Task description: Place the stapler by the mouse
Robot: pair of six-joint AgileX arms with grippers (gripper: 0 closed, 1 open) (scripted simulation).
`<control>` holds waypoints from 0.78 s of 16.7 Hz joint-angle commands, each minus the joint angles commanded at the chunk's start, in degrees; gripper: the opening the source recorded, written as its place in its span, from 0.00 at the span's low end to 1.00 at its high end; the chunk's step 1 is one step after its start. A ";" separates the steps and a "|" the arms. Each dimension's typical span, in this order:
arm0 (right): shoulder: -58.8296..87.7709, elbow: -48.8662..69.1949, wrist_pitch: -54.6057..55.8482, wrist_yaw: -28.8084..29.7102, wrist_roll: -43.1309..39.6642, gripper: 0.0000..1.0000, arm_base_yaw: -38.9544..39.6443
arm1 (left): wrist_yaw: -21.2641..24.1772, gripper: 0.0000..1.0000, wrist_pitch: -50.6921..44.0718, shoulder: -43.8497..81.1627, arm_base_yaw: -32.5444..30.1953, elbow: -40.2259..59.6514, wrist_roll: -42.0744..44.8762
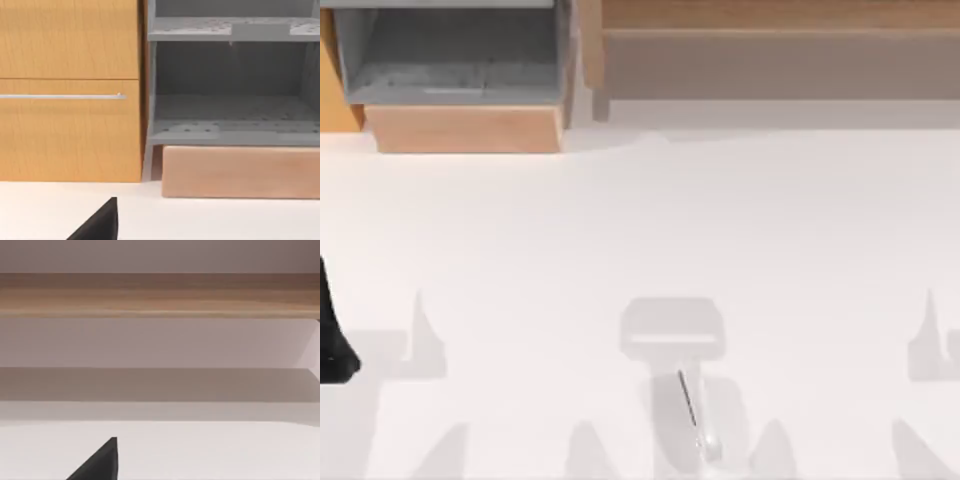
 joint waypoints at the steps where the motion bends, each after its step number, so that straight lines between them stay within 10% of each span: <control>1: 0.00 0.00 0.00 0.00 0.00 1.00 0.00 | 0.00 1.00 0.00 0.00 0.00 0.00 0.00; 13: 0.00 0.00 0.00 0.00 0.00 1.00 0.00 | 0.04 1.00 -20.82 38.88 -19.33 30.66 -23.95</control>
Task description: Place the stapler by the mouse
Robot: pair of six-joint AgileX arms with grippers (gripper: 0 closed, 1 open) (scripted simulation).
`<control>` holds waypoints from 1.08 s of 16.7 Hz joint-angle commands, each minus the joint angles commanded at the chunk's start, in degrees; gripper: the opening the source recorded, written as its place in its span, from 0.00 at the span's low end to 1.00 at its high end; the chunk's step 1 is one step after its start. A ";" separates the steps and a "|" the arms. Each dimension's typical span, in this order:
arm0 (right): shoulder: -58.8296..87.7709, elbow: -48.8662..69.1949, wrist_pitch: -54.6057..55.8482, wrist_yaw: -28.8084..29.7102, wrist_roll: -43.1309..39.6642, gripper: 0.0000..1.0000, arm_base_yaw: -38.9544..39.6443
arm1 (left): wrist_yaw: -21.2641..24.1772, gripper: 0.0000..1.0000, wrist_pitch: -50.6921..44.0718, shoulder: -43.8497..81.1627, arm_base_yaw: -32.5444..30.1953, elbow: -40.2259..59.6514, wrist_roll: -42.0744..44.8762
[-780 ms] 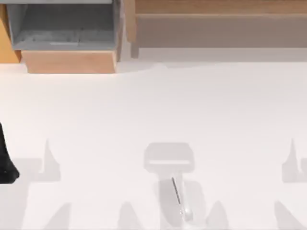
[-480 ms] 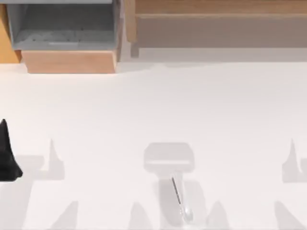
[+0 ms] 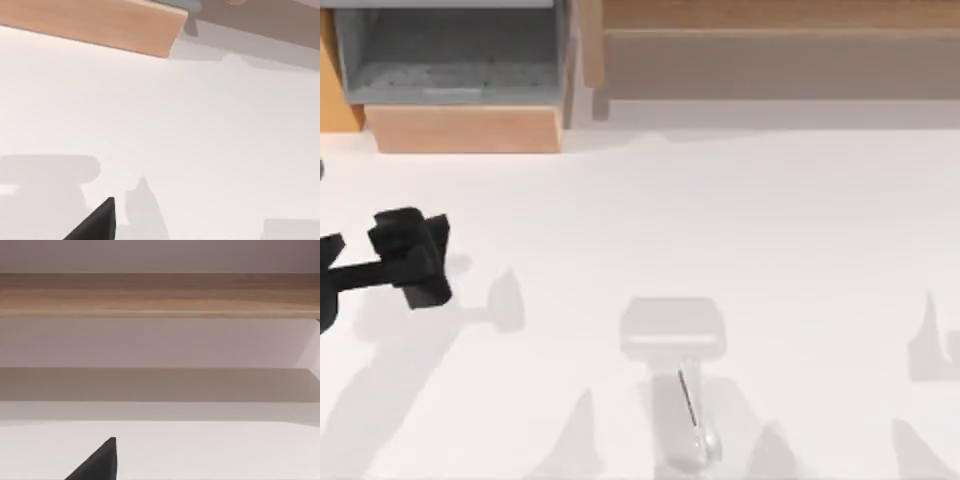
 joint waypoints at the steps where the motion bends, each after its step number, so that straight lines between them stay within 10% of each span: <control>1: 0.00 0.00 0.00 0.00 0.00 1.00 0.00 | -0.02 1.00 -3.04 6.37 -2.70 4.25 -3.39; 18: 0.00 0.00 0.00 0.00 0.00 1.00 0.00 | 0.01 1.00 -40.06 78.44 -36.48 57.69 -45.61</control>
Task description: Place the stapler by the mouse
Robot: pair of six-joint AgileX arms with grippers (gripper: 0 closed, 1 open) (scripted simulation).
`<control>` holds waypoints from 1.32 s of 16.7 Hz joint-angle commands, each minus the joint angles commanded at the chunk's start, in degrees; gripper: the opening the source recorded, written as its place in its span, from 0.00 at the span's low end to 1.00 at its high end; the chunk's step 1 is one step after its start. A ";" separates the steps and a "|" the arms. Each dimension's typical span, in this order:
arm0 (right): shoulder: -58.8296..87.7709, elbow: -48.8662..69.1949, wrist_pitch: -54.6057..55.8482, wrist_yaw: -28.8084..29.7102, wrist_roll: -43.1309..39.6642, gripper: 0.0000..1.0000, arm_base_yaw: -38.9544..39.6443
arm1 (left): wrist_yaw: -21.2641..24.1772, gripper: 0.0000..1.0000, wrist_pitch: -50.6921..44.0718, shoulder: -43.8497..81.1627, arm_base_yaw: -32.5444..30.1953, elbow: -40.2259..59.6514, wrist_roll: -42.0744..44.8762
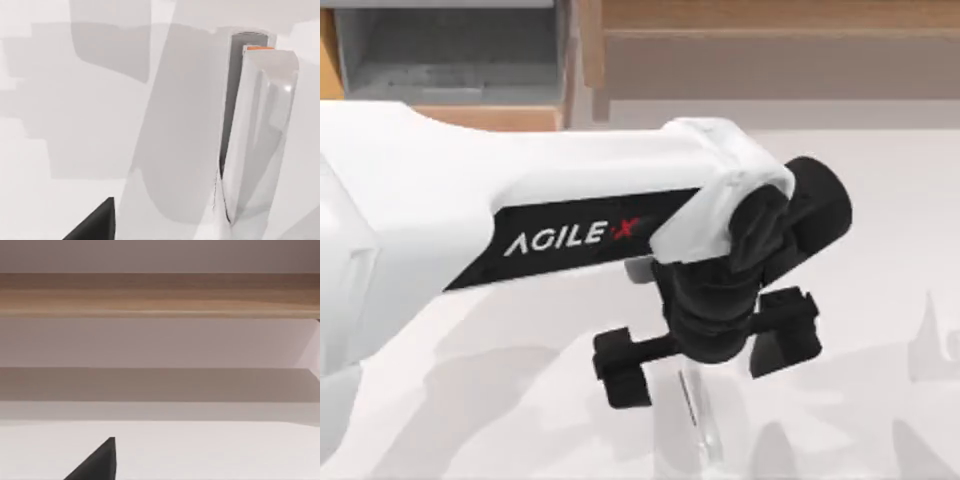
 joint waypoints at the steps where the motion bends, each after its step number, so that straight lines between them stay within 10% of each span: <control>1: 0.00 0.00 0.00 0.00 0.00 1.00 0.00 | -0.02 1.00 -0.24 0.51 -0.23 0.40 -0.30; 17: 0.00 0.00 0.00 0.00 0.00 1.00 0.00 | 0.01 1.00 9.75 4.31 -0.16 -5.80 -0.18; 22: 0.00 0.00 0.00 0.00 0.00 1.00 0.00 | 0.01 0.62 9.75 4.31 -0.16 -5.80 -0.18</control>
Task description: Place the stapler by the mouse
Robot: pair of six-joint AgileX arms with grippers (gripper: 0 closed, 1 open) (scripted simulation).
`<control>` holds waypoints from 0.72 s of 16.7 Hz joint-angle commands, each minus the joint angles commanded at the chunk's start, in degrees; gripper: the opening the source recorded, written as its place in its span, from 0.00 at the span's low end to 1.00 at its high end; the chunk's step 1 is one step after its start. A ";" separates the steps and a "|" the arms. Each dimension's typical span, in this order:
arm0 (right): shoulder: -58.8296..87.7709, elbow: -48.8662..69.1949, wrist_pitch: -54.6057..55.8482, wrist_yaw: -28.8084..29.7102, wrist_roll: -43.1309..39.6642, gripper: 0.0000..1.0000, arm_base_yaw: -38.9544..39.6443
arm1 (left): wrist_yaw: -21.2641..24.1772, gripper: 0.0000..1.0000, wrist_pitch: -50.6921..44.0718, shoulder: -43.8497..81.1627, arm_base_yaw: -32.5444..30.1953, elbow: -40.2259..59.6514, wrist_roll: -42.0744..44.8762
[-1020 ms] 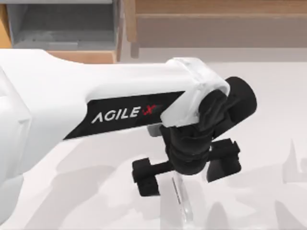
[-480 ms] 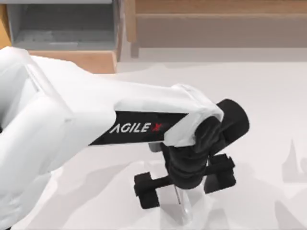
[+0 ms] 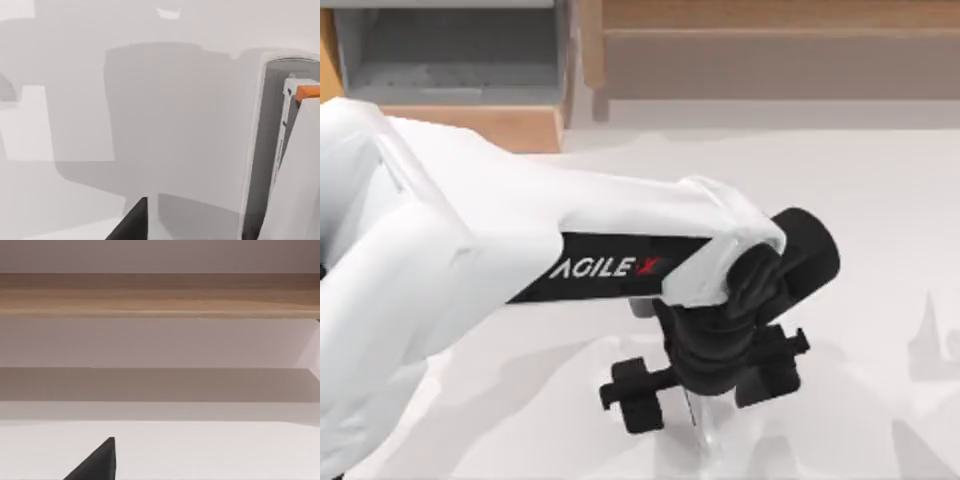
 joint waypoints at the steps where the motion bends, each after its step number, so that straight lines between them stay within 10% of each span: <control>1: 0.00 0.00 0.00 0.00 0.00 1.00 0.00 | 0.00 0.55 0.00 0.00 0.00 0.00 0.00; 8: 0.00 0.00 0.00 0.00 0.00 1.00 0.00 | 0.00 0.02 0.00 0.00 0.00 0.00 0.00; 12: 0.00 0.00 0.00 0.00 0.00 1.00 0.00 | 0.00 0.00 0.00 0.00 0.00 0.00 0.00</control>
